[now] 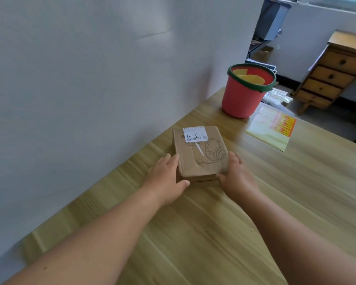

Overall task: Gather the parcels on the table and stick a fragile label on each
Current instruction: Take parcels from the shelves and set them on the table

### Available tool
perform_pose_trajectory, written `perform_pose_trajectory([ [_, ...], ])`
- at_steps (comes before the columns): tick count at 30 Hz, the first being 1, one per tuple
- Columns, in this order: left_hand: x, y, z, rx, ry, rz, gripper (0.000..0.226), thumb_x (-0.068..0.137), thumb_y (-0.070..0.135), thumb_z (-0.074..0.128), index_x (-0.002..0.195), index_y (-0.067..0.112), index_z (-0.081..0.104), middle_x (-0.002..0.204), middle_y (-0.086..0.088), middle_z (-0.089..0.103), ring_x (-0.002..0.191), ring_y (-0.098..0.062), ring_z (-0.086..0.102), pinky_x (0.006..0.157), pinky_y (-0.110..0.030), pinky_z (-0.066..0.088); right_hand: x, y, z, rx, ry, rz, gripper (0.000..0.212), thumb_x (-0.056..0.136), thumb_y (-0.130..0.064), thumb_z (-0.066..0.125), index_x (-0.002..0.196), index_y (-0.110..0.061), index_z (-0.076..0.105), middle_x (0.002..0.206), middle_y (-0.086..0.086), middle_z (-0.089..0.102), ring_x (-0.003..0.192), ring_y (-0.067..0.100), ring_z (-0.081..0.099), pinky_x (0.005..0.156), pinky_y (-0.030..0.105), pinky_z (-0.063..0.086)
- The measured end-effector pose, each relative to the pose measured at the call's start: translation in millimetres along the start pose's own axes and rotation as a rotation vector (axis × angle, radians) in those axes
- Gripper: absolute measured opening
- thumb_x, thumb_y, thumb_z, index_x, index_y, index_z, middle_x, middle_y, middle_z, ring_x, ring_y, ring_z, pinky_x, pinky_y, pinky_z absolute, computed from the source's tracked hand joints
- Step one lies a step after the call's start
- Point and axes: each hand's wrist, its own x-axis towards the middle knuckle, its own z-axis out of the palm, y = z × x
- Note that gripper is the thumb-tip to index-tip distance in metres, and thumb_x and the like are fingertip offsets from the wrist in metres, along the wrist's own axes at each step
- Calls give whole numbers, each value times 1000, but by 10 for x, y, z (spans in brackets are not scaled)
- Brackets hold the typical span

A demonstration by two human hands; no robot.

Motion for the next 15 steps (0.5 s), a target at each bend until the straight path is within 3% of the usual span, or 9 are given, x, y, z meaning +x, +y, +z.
perform_pose_trajectory([
  [2,-119,-48,-187,44,79,2,85,88,51,56,152,21,9,160,-4,7,147,-19,6,119,-40,13,-105,-177,-101,-20,52,-69,77,92,-32,59,152,-15,15,160,7,13,146,25,13,118,39,18],
  [9,-804,-250,-1034,170,293,5,82,89,55,50,151,19,10,160,-6,8,147,-22,5,118,-38,8,-713,-1063,-494,-111,130,-385,68,95,-42,51,151,-20,20,161,4,10,148,21,2,118,34,3],
  [15,-1794,-504,-1840,229,436,-13,81,89,55,50,151,19,12,159,-6,11,147,-22,8,119,-38,11,-1541,-1923,-817,-111,190,-587,67,94,-48,50,150,-24,22,160,0,12,147,19,8,118,34,6],
])
